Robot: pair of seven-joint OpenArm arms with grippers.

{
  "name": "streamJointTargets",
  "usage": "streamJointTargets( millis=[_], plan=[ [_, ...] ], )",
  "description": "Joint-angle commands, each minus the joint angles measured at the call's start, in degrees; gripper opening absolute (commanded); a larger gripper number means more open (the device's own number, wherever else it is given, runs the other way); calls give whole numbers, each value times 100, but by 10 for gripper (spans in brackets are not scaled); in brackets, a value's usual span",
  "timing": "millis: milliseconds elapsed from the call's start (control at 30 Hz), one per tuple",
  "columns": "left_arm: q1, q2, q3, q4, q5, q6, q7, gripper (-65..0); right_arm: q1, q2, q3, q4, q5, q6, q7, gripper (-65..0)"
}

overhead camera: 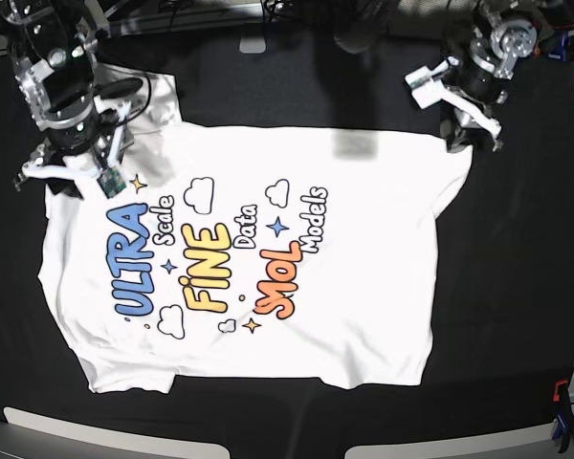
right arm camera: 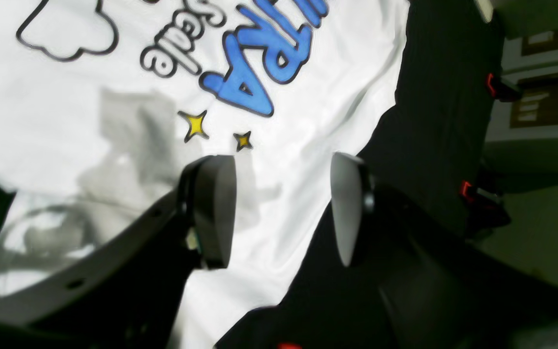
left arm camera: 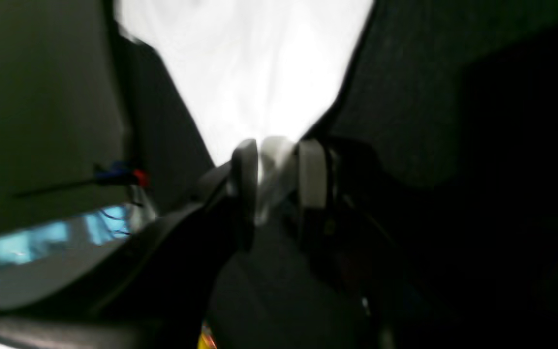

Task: Layout the t-shirt on the table in an organized manner, then fold the t-shirt properly
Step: 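Grasp the shirt's collar-side corners with both grippers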

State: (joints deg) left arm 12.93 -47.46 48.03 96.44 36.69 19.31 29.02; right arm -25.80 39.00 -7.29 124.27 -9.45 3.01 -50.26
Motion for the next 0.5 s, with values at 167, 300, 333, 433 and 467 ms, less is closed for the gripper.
streamJointTargets(
  millis=[167,300,333,433,467],
  plan=[
    [-361,-48,-35,66,-70,170,7,-519,-651,83,57,114,-444,-44,247,-347],
    [-356,103,-35,66,-83,170,4,-519,-1174,85,57,114,-619,2,249,-347],
    [-345,151,-33,66,-111,168,7,-519,-1316,83,57,114,-678,120,247,-347],
    [-343,328,-35,66,-289,168,17,-538,-1696,85,57,111,-713,439,195,-347],
    [-343,393,-35,66,-271,168,28,-574,-1786,83,57,107,-713,522,153,-347]
  ],
)
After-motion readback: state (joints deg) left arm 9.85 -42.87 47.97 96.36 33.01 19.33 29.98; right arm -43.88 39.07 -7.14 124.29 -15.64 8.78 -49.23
